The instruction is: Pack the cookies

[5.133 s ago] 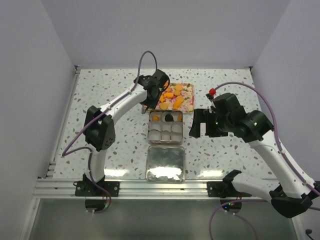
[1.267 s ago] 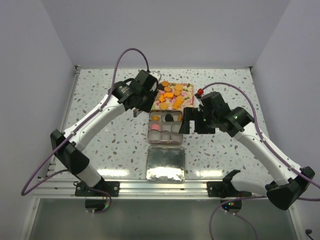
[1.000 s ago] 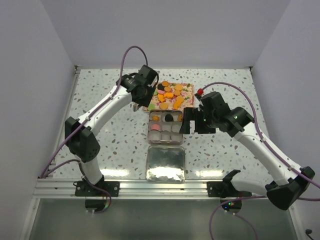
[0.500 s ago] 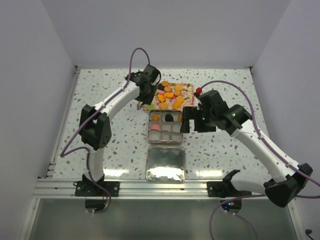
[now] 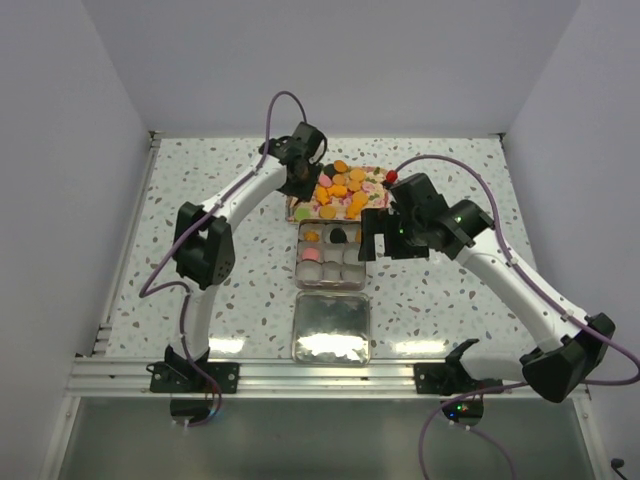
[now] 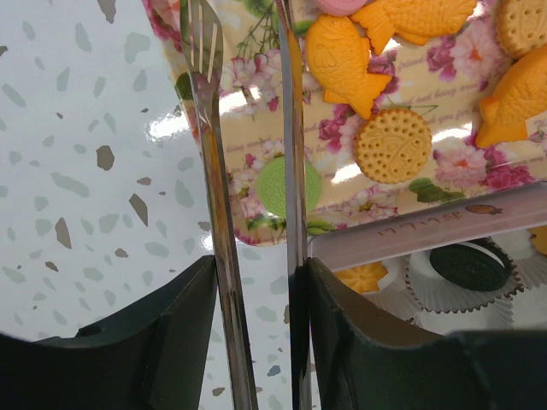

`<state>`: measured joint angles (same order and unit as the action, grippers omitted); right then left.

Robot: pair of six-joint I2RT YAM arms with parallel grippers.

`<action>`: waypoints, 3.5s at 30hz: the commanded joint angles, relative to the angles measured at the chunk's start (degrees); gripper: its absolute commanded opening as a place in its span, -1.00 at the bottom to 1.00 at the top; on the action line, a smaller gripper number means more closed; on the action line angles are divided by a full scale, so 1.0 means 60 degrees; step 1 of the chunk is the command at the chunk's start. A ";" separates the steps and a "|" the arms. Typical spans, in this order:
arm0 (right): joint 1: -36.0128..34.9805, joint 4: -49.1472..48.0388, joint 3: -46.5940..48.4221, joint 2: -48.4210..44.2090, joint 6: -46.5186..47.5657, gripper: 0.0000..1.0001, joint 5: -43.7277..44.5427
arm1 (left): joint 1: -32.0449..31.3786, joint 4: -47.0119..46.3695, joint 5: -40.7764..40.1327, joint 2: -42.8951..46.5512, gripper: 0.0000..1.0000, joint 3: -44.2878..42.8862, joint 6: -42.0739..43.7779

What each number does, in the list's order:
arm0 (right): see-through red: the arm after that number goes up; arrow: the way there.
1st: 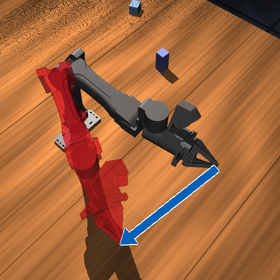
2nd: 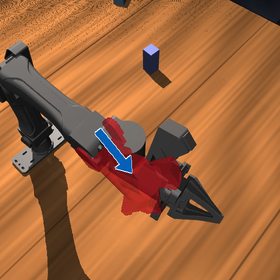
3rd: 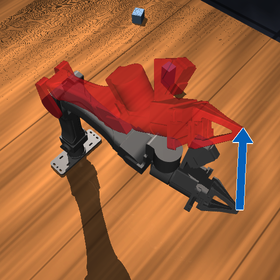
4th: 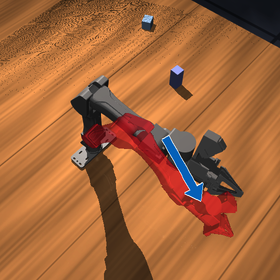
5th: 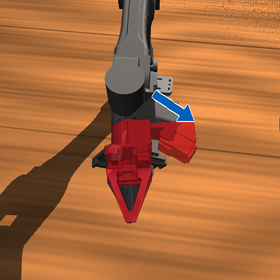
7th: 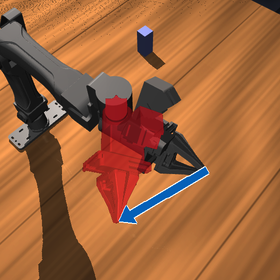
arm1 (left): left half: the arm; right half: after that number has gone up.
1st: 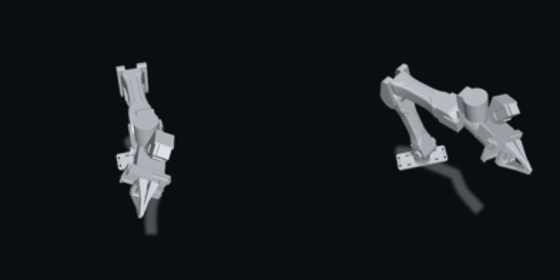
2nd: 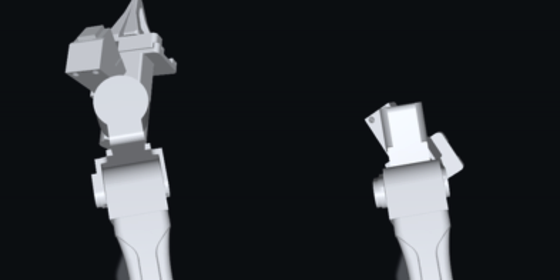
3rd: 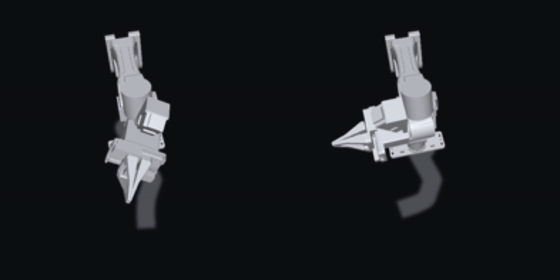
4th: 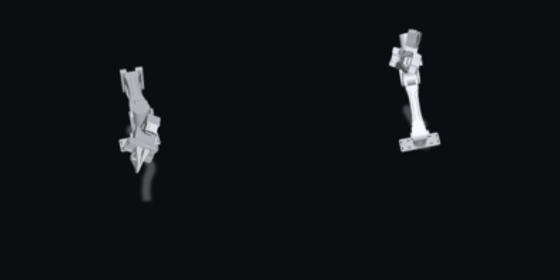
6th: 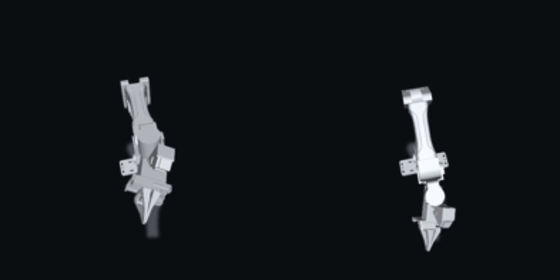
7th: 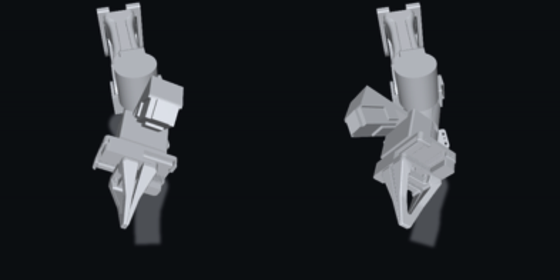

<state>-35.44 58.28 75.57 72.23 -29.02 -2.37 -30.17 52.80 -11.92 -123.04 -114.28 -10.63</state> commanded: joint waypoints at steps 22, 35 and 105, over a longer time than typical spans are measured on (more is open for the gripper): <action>0.0033 0.0013 0.0354 -0.0084 0.0104 0.97 0.0278 | 0.0253 0.0326 -0.0795 0.0409 0.02 -0.0846 -0.0249; 0.0033 0.0261 0.0339 -0.0231 0.0339 0.97 0.0381 | 0.0356 0.0312 -0.0650 -0.0483 0.02 -0.1592 -0.0132; 0.0033 -0.0016 0.0515 -0.0509 0.0148 0.97 0.0161 | -0.0081 -0.1093 0.1428 0.5651 -0.79 0.3574 0.0585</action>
<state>-35.44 58.67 76.09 70.48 -28.25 -2.22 -28.99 50.70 -8.62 -95.09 -98.28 -9.19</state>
